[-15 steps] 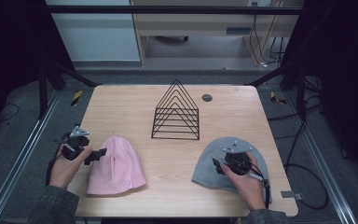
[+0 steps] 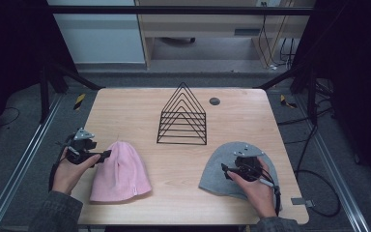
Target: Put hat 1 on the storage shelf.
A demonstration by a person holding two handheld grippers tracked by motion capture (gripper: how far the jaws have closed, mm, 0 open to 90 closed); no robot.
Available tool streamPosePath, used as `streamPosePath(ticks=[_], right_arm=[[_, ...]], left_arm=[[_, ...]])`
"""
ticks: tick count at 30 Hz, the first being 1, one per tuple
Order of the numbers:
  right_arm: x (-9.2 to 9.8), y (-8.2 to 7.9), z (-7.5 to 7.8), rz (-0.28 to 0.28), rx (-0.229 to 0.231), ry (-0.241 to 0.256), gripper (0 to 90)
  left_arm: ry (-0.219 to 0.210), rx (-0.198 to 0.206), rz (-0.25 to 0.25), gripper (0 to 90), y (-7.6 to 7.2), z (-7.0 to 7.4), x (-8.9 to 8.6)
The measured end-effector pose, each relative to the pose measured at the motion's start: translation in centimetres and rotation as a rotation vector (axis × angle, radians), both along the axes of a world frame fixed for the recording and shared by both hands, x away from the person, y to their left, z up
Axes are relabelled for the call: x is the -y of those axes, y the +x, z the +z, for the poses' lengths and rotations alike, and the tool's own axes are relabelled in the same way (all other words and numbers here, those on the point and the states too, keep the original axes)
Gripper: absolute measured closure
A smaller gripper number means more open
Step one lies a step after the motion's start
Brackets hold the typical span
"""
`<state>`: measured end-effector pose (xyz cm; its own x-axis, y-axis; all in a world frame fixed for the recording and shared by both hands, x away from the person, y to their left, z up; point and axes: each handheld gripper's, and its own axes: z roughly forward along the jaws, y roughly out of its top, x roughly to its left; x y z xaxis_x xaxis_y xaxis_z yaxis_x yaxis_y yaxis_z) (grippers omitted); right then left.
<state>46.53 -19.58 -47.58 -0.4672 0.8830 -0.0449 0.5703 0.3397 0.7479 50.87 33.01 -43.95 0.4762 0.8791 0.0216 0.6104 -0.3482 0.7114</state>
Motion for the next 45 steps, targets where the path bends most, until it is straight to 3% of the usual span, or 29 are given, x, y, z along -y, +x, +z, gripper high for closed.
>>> streamPosePath(ticks=[3, 10, 19, 23, 27, 32, 37, 40, 41, 43, 44, 45], right_arm=[[-0.1, 0.0, -0.1, 0.008, 0.003, -0.011, 27.6], [-0.2, 0.0, -0.2, 0.012, -0.012, -0.012, 29.6], [-0.4, 0.1, -0.3, 0.025, -0.024, -0.016, 29.9], [-0.5, 0.1, -0.3, 0.029, -0.023, -0.019, 30.3], [-0.5, 0.1, -0.3, 0.030, -0.016, -0.023, 30.6], [-0.7, 0.1, -0.2, 0.028, -0.019, -0.024, 30.6], [-0.7, 0.2, -0.2, 0.027, -0.011, -0.029, 30.6], [-0.7, 0.1, -0.2, 0.027, -0.004, -0.025, 30.6], [-0.7, 0.1, -0.2, 0.027, -0.004, -0.025, 30.6], [-0.6, 0.0, -0.1, 0.025, 0.004, -0.021, 30.6], [-0.6, 0.0, -0.1, 0.025, 0.004, -0.021, 30.6], [-0.6, -0.2, 0.1, 0.024, 0.013, -0.001, 30.6]], left_arm=[[0.002, 0.001, -0.008, 33.0, 0.1, 0.1, -0.1], [0.063, -0.070, -0.042, 33.4, 1.2, -2.0, 1.1], [0.073, -0.128, -0.080, 32.8, 1.9, -3.4, 2.2], [0.053, -0.154, -0.108, 53.7, 1.7, -3.3, 2.4], [0.075, -0.160, -0.102, 70.7, 1.6, -3.1, 2.7], [0.085, -0.159, -0.088, 80.4, 1.4, -2.8, 2.7], [0.069, -0.116, -0.074, 82.2, 0.8, -2.1, 2.8], [0.069, -0.053, -0.080, 82.4, -0.3, -0.7, 3.1], [0.069, -0.053, -0.080, 82.5, -0.3, -0.7, 3.1], [0.062, 0.005, -0.094, 82.7, -1.4, 0.7, 3.5], [0.062, 0.005, -0.094, 82.8, -1.4, 0.7, 3.5], [0.077, 0.042, -0.113, 82.9, -2.0, 1.8, 3.9]])
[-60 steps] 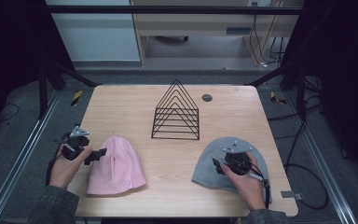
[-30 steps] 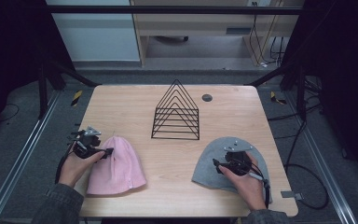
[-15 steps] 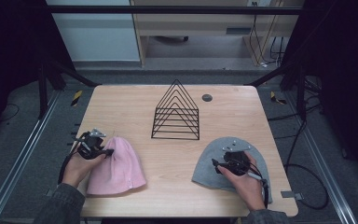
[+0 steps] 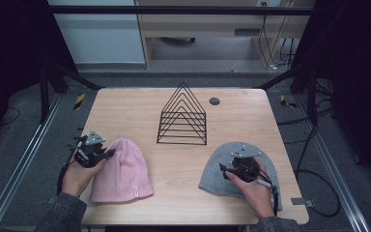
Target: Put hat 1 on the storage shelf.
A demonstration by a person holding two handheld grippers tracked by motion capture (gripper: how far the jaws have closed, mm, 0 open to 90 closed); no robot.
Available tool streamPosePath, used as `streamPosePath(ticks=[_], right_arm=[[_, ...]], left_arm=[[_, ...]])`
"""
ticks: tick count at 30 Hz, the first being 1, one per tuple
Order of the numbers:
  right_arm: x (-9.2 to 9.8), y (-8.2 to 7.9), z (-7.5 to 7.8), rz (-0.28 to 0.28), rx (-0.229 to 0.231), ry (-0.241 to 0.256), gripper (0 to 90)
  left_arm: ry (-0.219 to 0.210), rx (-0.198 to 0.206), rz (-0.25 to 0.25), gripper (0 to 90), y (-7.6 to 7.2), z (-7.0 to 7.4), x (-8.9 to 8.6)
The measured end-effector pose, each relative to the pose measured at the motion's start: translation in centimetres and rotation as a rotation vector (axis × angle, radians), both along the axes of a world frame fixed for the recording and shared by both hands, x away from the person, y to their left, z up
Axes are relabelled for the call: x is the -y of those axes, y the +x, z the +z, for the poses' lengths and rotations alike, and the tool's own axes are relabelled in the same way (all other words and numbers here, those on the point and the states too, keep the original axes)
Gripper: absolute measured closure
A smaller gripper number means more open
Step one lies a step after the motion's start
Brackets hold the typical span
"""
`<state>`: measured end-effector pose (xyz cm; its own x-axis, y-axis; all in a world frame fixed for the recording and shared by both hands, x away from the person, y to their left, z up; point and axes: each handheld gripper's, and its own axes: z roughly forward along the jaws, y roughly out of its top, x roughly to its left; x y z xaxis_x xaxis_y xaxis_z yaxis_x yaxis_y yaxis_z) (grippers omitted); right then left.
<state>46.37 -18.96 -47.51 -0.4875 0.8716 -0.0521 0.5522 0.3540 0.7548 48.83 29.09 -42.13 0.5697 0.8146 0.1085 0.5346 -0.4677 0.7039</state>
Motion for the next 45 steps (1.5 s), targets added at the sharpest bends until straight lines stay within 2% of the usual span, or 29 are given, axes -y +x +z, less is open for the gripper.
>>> streamPosePath(ticks=[1, 2, 3, 4, 5, 6, 7, 8, 10, 11, 14, 19, 22, 28, 33, 36, 40, 45], right_arm=[[0.0, -0.1, 0.1, 0.005, 0.005, 0.001, 30.6], [-0.1, -0.2, 0.2, 0.010, 0.016, -0.009, 30.6], [-0.1, -0.3, 0.4, 0.010, 0.025, -0.011, 30.6], [-0.1, -0.5, 0.6, 0.011, 0.031, -0.002, 30.6], [-0.1, -0.5, 0.8, 0.017, 0.038, 0.008, 30.6], [-0.2, -0.7, 1.0, 0.015, 0.045, 0.019, 30.6], [-0.2, -0.7, 1.0, 0.015, 0.045, 0.019, 30.6], [-0.3, -0.8, 1.6, 0.031, 0.064, 0.036, 30.6], [-0.5, -0.8, 1.8, 0.034, 0.066, 0.051, 30.7], [-1.2, -0.9, 2.5, 0.071, 0.066, 0.047, 30.9], [-2.4, -1.0, 3.3, 0.118, 0.074, 0.037, 32.2], [-4.9, -1.3, 4.9, 0.213, 0.068, 0.028, 33.6], [-6.4, -1.3, 5.9, 0.261, 0.059, 0.040, 34.6], [-9.4, -0.9, 7.2, 0.337, 0.053, 0.027, 36.6], [-11.5, -0.4, 7.2, 0.388, 0.041, 0.022, 40.0], [-12.5, -0.1, 7.1, 0.408, 0.031, 0.042, 42.5], [-13.7, 0.3, 6.9, 0.428, 0.023, 0.041, 43.7], [-14.3, 1.2, 6.7, 0.436, 0.003, 0.078, 46.3]], left_arm=[[0.000, 0.000, 0.000, 82.9, 0.0, 0.0, 0.0], [0.017, 0.040, -0.018, 83.0, -0.5, 1.2, 0.5], [0.017, 0.040, -0.018, 83.0, -0.5, 1.2, 0.5], [0.020, 0.073, -0.042, 83.0, -1.1, 2.4, 1.2], [0.020, 0.073, -0.042, 83.0, -1.1, 2.4, 1.2], [0.031, 0.095, -0.071, 83.0, -1.6, 3.6, 1.9], [0.031, 0.095, -0.071, 83.0, -1.6, 3.6, 1.9], [0.024, 0.120, -0.091, 83.0, -2.1, 4.7, 2.5], [0.017, 0.131, -0.102, 83.0, -2.3, 5.3, 2.8], [0.023, 0.150, -0.122, 83.0, -2.5, 6.4, 3.4], [0.009, 0.169, -0.154, 83.1, -2.4, 8.1, 4.0], [0.027, 0.213, -0.171, 83.2, -2.0, 10.7, 4.8], [0.015, 0.228, -0.177, 83.2, -1.6, 11.9, 5.3], [-0.021, 0.246, -0.194, 83.1, -0.9, 14.0, 6.1], [-0.064, 0.253, -0.222, 83.1, -1.0, 15.5, 7.2], [-0.064, 0.259, -0.244, 83.1, -1.1, 16.2, 8.1], [-0.066, 0.260, -0.268, 83.1, -1.2, 16.7, 9.1], [-0.069, 0.262, -0.283, 83.1, -1.2, 17.1, 9.8]])
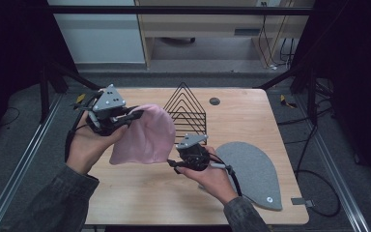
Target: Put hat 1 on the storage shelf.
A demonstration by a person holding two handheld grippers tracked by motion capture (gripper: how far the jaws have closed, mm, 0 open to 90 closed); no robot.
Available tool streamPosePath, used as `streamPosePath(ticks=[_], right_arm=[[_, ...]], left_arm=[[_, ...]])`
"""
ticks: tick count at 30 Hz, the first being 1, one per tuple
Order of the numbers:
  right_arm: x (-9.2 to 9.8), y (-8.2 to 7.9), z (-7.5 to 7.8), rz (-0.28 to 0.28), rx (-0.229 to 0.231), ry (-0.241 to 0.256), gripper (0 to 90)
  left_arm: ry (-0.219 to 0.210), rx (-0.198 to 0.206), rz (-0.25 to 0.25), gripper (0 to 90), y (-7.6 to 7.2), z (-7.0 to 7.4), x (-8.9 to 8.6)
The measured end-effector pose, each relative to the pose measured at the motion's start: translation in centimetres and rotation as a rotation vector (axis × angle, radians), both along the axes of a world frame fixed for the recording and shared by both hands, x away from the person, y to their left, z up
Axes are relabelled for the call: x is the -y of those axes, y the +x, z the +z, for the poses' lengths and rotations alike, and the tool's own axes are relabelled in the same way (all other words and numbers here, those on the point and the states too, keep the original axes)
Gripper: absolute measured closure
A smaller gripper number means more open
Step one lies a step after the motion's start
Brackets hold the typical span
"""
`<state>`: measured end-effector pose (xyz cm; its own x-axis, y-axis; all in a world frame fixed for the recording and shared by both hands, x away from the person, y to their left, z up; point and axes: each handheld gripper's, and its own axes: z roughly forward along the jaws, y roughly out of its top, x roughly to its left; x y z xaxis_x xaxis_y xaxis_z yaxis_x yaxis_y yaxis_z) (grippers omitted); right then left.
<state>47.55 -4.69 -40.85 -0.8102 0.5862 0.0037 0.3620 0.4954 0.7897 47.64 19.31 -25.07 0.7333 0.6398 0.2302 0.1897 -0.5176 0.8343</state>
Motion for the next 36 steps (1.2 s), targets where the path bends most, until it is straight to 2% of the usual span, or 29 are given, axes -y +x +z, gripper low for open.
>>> streamPosePath(ticks=[1, 4, 5, 7, 9, 11, 15, 17, 24, 25, 27, 28, 32, 34, 35, 36], right_arm=[[-0.3, 0.4, 0.1, 0.010, -0.014, 0.025, 48.9], [-0.5, 0.6, 0.2, 0.024, -0.021, 0.038, 53.7], [-0.8, 0.8, 0.5, 0.042, -0.019, 0.037, 63.8], [-0.7, 1.0, 0.8, 0.048, -0.010, 0.047, 72.3], [-0.5, 1.0, 1.3, 0.053, -0.005, 0.053, 78.9], [-0.2, 1.0, 1.8, 0.059, -0.003, 0.057, 81.6], [0.5, 1.0, 2.8, 0.070, 0.006, 0.050, 82.5], [1.2, 1.1, 4.0, 0.076, 0.015, 0.040, 82.7], [2.6, 1.8, 6.2, 0.072, 0.028, 0.015, 83.2], [2.9, 2.3, 6.9, 0.067, 0.035, 0.017, 83.2], [2.9, 2.4, 7.2, 0.066, 0.037, 0.015, 83.2], [3.1, 3.0, 8.2, 0.064, 0.044, 0.018, 83.3], [3.3, 4.2, 9.7, 0.060, 0.050, 0.027, 83.5], [3.5, 4.9, 10.4, 0.054, 0.054, 0.039, 83.6], [3.5, 4.9, 10.4, 0.054, 0.054, 0.039, 83.6], [3.6, 5.7, 11.0, 0.046, 0.055, 0.052, 83.6]], left_arm=[[-0.017, -0.003, -0.005, 83.1, 0.1, 0.1, 0.3], [-0.024, -0.007, -0.007, 83.0, 0.3, 0.1, 0.5], [-0.037, -0.013, -0.005, 83.1, 0.5, 0.1, 0.7], [-0.039, -0.011, -0.007, 83.1, 0.7, 0.2, 0.7], [-0.049, -0.013, -0.004, 83.1, 0.8, 0.3, 0.6], [-0.049, -0.015, -0.003, 83.0, 1.0, 0.5, 0.5], [-0.077, -0.034, 0.000, 82.7, 1.9, 1.0, 0.0], [-0.108, -0.051, -0.006, 82.6, 2.8, 1.5, -0.2], [-0.124, -0.062, 0.005, 82.3, 4.0, 2.1, -0.3], [-0.129, -0.056, 0.007, 82.1, 4.3, 2.5, -0.3], [-0.140, -0.050, 0.009, 82.1, 4.7, 2.9, -0.3], [-0.151, -0.049, 0.013, 82.1, 5.1, 3.3, -0.2], [-0.156, -0.039, 0.018, 82.2, 6.1, 4.3, 0.1], [-0.174, -0.034, 0.026, 82.2, 7.3, 5.1, 0.5], [-0.174, -0.034, 0.026, 82.3, 7.3, 5.1, 0.5], [-0.178, -0.031, 0.031, 82.3, 8.1, 5.6, 0.7]])
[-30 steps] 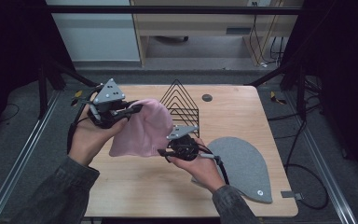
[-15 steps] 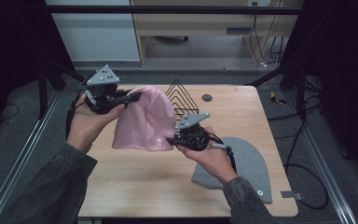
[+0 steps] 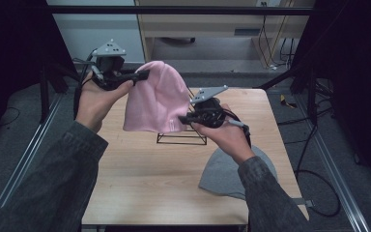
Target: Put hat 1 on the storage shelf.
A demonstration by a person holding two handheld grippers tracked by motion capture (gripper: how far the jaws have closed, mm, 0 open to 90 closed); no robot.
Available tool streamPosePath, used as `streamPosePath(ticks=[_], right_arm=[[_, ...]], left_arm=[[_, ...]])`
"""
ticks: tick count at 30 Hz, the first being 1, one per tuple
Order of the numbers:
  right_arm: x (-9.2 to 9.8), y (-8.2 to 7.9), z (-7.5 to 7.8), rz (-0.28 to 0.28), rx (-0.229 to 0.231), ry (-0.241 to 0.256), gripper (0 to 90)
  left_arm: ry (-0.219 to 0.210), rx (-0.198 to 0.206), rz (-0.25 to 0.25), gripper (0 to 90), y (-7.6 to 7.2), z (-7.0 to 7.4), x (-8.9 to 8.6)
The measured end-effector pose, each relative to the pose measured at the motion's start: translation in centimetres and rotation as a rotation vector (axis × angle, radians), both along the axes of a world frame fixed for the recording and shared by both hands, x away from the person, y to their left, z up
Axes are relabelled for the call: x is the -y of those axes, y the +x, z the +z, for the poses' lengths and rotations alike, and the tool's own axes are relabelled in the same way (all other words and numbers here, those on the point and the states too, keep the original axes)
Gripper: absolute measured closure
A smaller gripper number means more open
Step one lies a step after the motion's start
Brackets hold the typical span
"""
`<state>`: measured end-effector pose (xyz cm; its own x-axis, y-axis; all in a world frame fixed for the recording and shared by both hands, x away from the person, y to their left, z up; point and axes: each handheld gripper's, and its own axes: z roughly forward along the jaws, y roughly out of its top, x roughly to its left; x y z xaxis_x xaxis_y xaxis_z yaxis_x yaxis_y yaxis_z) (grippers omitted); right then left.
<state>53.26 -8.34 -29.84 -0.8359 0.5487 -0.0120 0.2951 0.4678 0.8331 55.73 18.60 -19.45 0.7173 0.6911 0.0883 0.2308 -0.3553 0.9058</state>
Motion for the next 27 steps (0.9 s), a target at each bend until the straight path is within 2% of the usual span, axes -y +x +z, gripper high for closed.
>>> streamPosePath(ticks=[1, 2, 4, 6, 12, 14, 21, 24, 27], right_arm=[[0.1, 0.4, 0.3, -0.006, -0.001, 0.001, 83.7], [0.2, 0.9, 0.5, -0.008, 0.000, 0.006, 83.7], [0.3, 1.3, 0.8, -0.015, -0.003, 0.010, 83.7], [0.7, 2.7, 1.3, -0.031, -0.007, 0.022, 83.8], [1.5, 4.6, 1.5, -0.059, -0.016, 0.023, 83.8], [2.0, 5.7, 1.4, -0.077, -0.023, 0.023, 83.8], [3.0, 7.3, 1.4, -0.120, -0.025, 0.031, 83.8], [3.2, 7.5, 1.3, -0.128, -0.022, 0.030, 83.8], [3.5, 7.9, 0.8, -0.149, -0.018, 0.014, 83.8]], left_arm=[[0.000, 0.000, 0.000, 82.3, 0.0, 0.0, 0.0], [-0.004, 0.000, 0.005, 82.3, 0.8, 0.3, 0.3], [-0.010, 0.002, 0.009, 82.3, 1.4, 0.5, 0.6], [-0.026, -0.002, 0.018, 82.3, 2.7, 0.6, 0.9], [-0.050, -0.014, 0.024, 82.3, 4.6, 0.5, 1.5], [-0.045, -0.016, 0.027, 82.3, 5.2, 0.4, 1.7], [-0.061, -0.022, 0.038, 82.2, 7.0, 0.0, 1.9], [-0.048, -0.015, 0.036, 82.2, 7.3, -0.1, 2.1], [-0.054, -0.013, 0.029, 82.2, 8.0, -0.5, 2.6]])
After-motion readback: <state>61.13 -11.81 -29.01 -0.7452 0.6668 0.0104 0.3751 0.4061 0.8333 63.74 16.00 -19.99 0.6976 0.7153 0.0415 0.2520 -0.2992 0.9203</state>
